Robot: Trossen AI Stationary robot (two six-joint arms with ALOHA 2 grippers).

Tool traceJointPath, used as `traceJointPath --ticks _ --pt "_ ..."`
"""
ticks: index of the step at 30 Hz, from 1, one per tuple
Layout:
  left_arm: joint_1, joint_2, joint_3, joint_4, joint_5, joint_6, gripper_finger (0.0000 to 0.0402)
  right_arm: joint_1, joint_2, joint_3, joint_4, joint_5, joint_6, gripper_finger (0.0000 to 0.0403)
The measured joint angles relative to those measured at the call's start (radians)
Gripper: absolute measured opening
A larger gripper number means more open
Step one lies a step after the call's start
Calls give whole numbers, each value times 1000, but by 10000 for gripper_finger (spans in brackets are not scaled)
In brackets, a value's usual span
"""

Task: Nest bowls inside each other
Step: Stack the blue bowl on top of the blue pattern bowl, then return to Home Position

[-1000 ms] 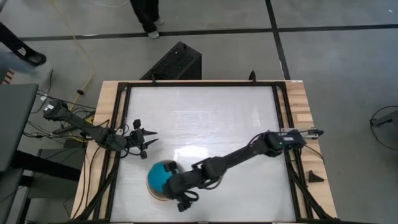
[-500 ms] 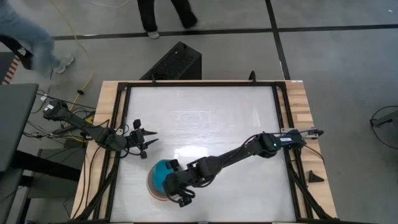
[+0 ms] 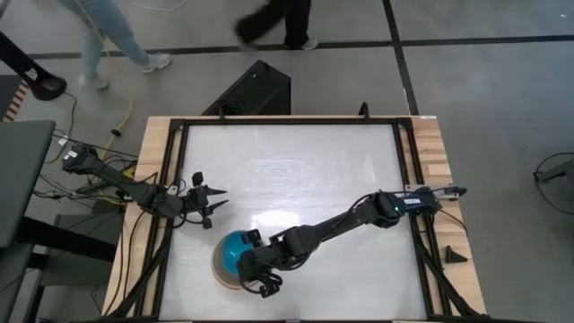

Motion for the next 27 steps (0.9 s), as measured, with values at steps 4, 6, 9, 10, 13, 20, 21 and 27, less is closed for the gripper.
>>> traceJointPath --ticks 4,6,9,10,13,20,21,27 --pt "0 0 0 0 0 0 125 0 0 0 0 0 0 76" --pt "0 0 0 0 0 0 125 0 0 0 1 0 0 84" --pt "0 0 0 0 0 0 125 0 0 0 6 0 1 98" --pt "0 0 0 0 0 0 125 0 0 0 8 0 3 104" --pt "0 0 0 1 0 0 125 -1 0 0 9 0 8 128" --pt "0 0 0 1 0 0 125 -7 0 0 -9 -1 79 209" --pt "0 0 0 1 0 0 125 -7 0 0 -14 -3 79 220" --pt "0 0 0 2 0 0 125 -7 -17 0 -29 -24 82 254"
